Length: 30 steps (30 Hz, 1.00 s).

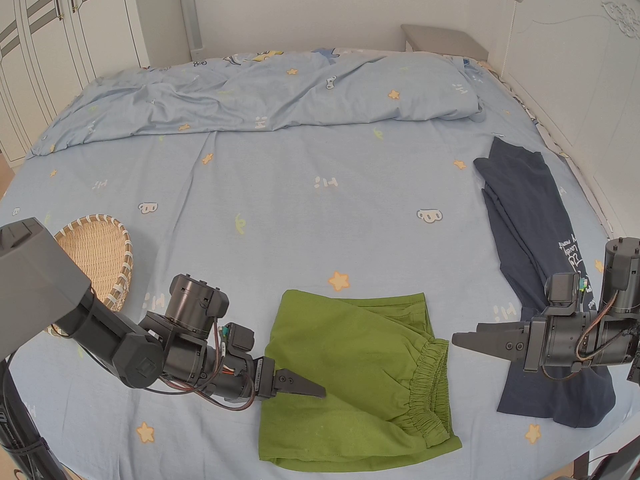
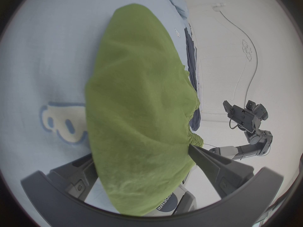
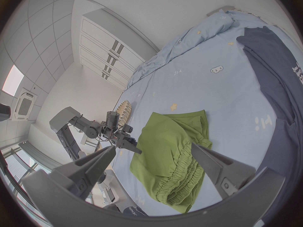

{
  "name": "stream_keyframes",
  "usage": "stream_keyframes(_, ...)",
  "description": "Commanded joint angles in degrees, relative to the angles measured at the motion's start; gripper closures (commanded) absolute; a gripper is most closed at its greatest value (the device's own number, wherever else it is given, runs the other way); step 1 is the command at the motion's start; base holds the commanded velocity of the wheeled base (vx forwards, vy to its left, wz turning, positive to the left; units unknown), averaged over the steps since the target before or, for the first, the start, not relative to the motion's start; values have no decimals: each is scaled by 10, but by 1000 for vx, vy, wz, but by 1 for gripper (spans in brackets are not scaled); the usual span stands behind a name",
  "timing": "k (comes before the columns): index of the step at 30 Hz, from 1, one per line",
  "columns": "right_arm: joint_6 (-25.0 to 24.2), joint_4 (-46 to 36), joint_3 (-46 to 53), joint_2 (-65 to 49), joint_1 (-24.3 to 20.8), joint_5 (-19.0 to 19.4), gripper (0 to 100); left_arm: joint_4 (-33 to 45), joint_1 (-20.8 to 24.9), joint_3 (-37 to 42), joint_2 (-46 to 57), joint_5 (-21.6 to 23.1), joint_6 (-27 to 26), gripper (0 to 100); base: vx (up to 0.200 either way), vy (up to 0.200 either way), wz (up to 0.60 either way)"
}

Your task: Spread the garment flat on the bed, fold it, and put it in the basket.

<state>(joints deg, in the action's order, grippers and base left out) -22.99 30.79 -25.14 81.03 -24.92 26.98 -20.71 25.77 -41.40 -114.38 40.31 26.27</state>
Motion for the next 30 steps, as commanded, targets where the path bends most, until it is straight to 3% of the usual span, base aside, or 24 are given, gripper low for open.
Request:
stream_keyframes(1,1,1,-2,4,9,1,0,-21,17,4,-16,0,37,0,0,0,0)
stream_keyframes(2,1,1,-3,4,10,1,0,-28,18,4,-16,0,50,0,0,0,0)
stream_keyframes(3,1,1,-4,4,11,1,0,-35,25,4,-16,0,65,100,0,0,0)
stream_keyframes(11,1,1,-4,4,15,1,0,-96,41,4,-39,-5,117,100,0,0,0)
stream_keyframes(19,1,1,-5,3,15,1,0,-83,27,-4,-8,-1,124,100,0,0,0)
stream_keyframes(26,0,-1,-7,3,19,0,0,111,-57,-134,99,0,95,100,0,0,0)
stream_keyframes(30,0,-3,-7,4,18,0,0,274,-116,-221,126,1,10,100,0,0,0)
